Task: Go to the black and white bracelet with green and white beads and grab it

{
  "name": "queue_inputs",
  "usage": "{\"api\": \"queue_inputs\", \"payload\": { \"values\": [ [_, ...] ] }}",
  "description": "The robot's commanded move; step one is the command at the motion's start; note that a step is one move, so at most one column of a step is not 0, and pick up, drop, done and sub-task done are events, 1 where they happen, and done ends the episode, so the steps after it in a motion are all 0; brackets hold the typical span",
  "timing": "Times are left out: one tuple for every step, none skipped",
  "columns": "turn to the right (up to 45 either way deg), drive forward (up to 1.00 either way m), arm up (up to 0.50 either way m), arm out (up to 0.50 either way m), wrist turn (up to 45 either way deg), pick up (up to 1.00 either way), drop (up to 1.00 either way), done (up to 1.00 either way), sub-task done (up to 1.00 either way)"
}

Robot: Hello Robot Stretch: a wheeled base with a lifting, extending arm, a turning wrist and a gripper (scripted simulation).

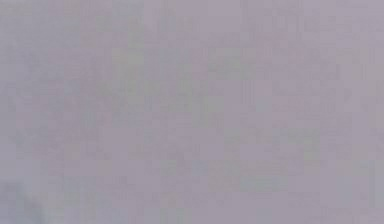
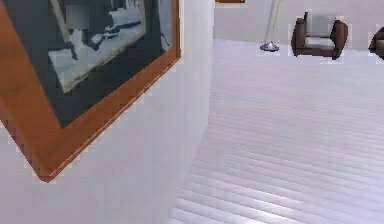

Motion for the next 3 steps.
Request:
{"api": "queue_inputs", "payload": {
  "values": [
    [-45.0, 0.00, 0.00, 0.00, 0.0, 0.00, 0.00, 0.00, 0.00],
    [-3.0, 0.00, 0.00, 0.00, 0.0, 0.00, 0.00, 0.00, 0.00],
    [0.0, 0.10, 0.00, 0.00, 0.0, 0.00, 0.00, 0.00, 0.00]
  ]
}}
